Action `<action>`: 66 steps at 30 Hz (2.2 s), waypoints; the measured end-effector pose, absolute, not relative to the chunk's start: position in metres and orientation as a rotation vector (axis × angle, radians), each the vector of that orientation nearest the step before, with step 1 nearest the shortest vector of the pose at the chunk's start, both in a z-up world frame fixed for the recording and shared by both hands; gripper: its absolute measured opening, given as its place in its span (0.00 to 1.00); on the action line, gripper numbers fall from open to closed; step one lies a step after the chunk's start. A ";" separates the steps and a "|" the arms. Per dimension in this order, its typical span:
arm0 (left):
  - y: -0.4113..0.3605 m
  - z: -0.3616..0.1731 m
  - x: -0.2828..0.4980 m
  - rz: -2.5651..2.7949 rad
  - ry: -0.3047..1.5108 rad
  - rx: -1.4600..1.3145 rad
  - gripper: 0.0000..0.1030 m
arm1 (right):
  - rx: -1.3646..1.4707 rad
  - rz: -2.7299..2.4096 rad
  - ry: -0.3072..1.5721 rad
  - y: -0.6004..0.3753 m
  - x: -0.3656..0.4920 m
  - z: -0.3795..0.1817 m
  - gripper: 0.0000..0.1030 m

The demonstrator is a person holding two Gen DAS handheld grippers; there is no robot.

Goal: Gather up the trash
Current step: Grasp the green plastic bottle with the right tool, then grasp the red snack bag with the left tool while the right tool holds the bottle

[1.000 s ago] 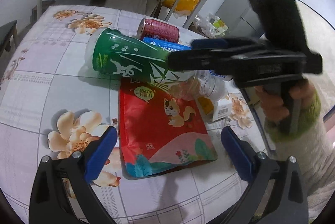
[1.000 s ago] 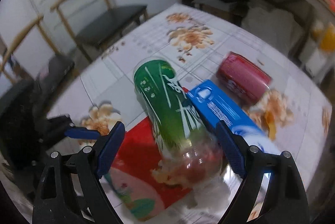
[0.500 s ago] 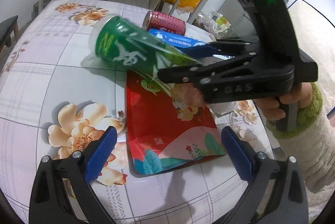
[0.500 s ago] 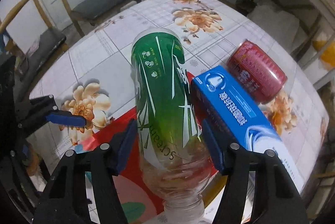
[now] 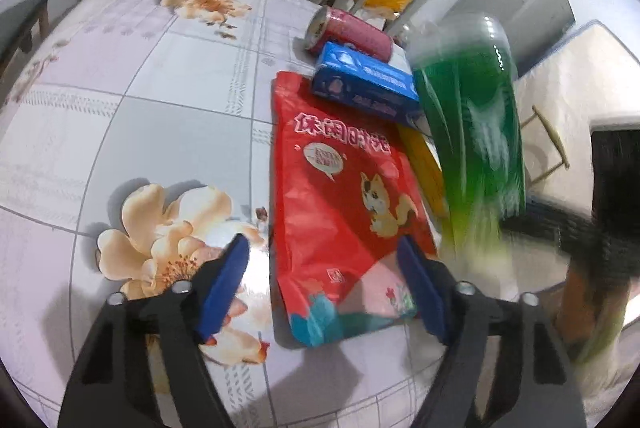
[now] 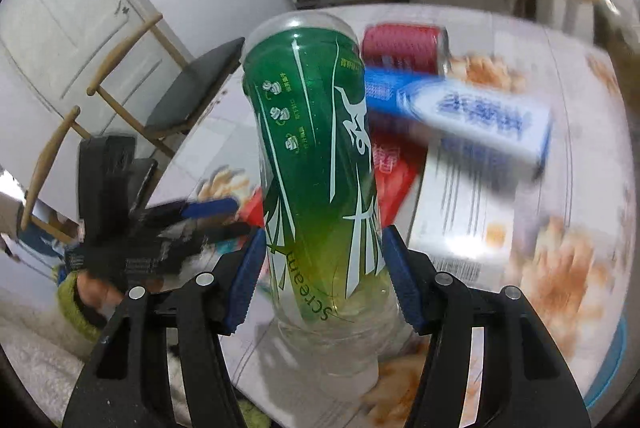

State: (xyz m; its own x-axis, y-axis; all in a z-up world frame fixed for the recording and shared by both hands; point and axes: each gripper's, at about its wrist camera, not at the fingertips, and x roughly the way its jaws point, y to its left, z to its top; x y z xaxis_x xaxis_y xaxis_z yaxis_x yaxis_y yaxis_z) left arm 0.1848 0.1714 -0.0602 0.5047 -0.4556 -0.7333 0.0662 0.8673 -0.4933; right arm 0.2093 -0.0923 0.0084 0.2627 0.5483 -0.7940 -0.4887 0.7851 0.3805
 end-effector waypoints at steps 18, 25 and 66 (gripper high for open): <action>0.215 -0.070 0.187 -0.538 0.956 -1.018 0.41 | 0.156 0.598 1.154 -0.094 0.192 -0.013 0.54; 0.199 -0.076 0.190 -0.592 0.992 -1.032 0.41 | 0.172 0.597 1.152 -0.102 0.188 -0.014 0.54; 0.235 0.024 0.121 -0.364 0.638 -0.723 0.05 | 0.282 0.683 1.103 -0.110 0.181 0.009 0.53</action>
State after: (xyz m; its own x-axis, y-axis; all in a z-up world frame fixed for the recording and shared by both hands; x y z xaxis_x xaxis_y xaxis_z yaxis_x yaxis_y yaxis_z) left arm 0.1206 0.2353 0.0237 0.7532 -0.5139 -0.4106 0.0918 0.7002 -0.7080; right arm 0.1810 -0.1098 0.0091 0.2753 0.6334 -0.7233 -0.3657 0.7647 0.5305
